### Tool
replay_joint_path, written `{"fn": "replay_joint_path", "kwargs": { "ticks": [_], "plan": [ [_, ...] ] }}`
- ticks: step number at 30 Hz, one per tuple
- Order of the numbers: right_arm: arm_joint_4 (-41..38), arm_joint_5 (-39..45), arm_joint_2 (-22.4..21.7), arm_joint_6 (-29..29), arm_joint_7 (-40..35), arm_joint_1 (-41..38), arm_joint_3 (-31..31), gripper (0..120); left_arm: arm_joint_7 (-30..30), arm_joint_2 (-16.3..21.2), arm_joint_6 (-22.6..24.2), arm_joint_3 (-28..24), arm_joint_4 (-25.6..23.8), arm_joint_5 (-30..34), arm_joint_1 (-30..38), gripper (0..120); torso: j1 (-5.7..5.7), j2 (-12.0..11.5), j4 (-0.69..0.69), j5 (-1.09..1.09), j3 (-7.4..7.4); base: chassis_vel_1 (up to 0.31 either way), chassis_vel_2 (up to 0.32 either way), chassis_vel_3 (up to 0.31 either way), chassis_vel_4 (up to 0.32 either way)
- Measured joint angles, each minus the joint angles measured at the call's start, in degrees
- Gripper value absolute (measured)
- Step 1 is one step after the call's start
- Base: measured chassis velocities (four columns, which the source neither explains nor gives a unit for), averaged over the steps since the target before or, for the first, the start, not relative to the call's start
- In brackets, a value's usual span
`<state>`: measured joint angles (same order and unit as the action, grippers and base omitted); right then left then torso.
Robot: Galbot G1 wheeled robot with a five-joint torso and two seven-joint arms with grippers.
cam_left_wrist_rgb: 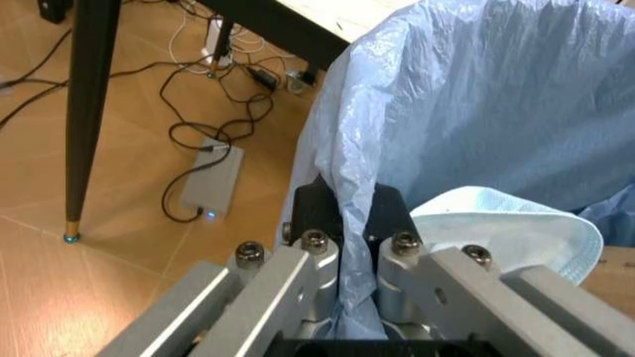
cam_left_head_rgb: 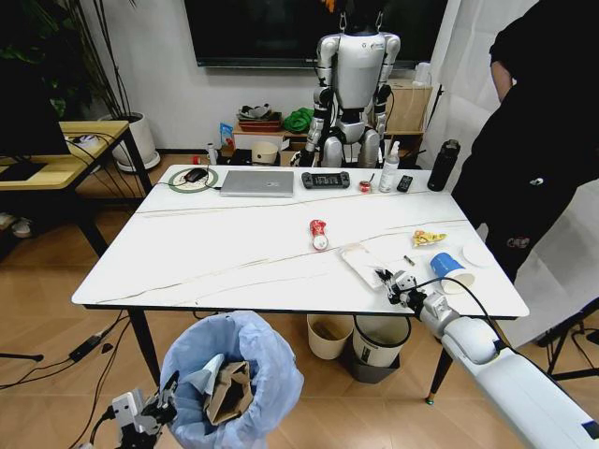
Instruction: Pick up the trash bin and place the trash from the table into it.
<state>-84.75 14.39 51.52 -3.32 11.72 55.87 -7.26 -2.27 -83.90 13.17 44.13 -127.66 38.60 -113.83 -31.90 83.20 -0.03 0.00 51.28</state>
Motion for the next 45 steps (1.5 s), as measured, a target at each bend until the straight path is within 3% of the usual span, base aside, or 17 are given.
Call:
{"fn": "replay_joint_path", "kwargs": {
  "ticks": [3, 7, 14, 17, 21, 25, 34, 45],
  "plan": [
    [-1.22, 2.07, -0.25, -0.04, 0.01, 0.59, -0.86, 0, 0.00, 0.14, 0.01, -0.17, 0.03, 0.05, 0.04, 0, 0.00, 0.00, 0.01, 0.02, 0.00, 0.000, 0.000, 0.000, 0.000],
    [-10.70, 12.41, -3.30, 0.59, 1.31, 3.14, -4.58, 0, 0.00, 0.36, 0.04, -0.48, 0.02, 0.23, 0.24, 0, 0.00, 0.00, 0.00, -0.04, 0.00, 0.000, 0.000, 0.000, 0.000],
    [-26.07, 22.27, -9.73, 1.67, 3.34, 5.16, -6.33, 0, -0.03, 0.93, 0.09, -0.27, 0.04, 0.70, 0.09, 0, 0.01, 0.00, -0.01, 0.03, 0.00, 0.000, 0.000, 0.000, 0.000],
    [-31.60, 26.83, -11.82, 3.08, 3.65, 5.04, -4.90, 0, -0.05, 1.01, 0.10, -0.26, 0.07, 0.71, 0.02, 0, 0.01, 0.00, 0.00, 0.00, 0.00, 0.000, 0.000, 0.000, 0.000],
    [-42.36, 36.56, -15.30, 6.20, 3.39, 2.78, 1.43, 0, -0.07, 1.41, 0.19, -0.01, -0.09, 0.70, -0.25, 0, 0.01, 0.00, 0.02, -0.01, -0.01, 0.000, 0.000, 0.000, 0.000],
    [-46.60, 39.42, -16.55, 6.69, 3.08, 1.45, 7.18, 0, 0.03, 1.47, 0.41, 0.37, -0.66, 0.83, -0.15, 0, 0.01, 0.00, 0.00, 0.01, -0.01, 0.000, 0.000, 0.000, 0.000],
    [-46.80, 33.71, -16.96, 5.01, 4.09, -0.79, 20.27, 0, 0.50, 0.83, 0.96, 0.28, -0.97, 0.43, 0.36, 0, 0.01, -0.01, -0.02, 0.00, -0.01, 0.000, 0.000, 0.000, 0.000],
    [-39.90, 32.00, -9.20, 1.92, 4.29, -11.16, 30.56, 0, 0.49, 0.47, 1.16, 0.09, -0.53, -0.77, 0.19, 0, 0.00, -0.01, 0.01, 0.00, 0.00, 0.000, 0.000, 0.000, 0.000]
  ]
}}
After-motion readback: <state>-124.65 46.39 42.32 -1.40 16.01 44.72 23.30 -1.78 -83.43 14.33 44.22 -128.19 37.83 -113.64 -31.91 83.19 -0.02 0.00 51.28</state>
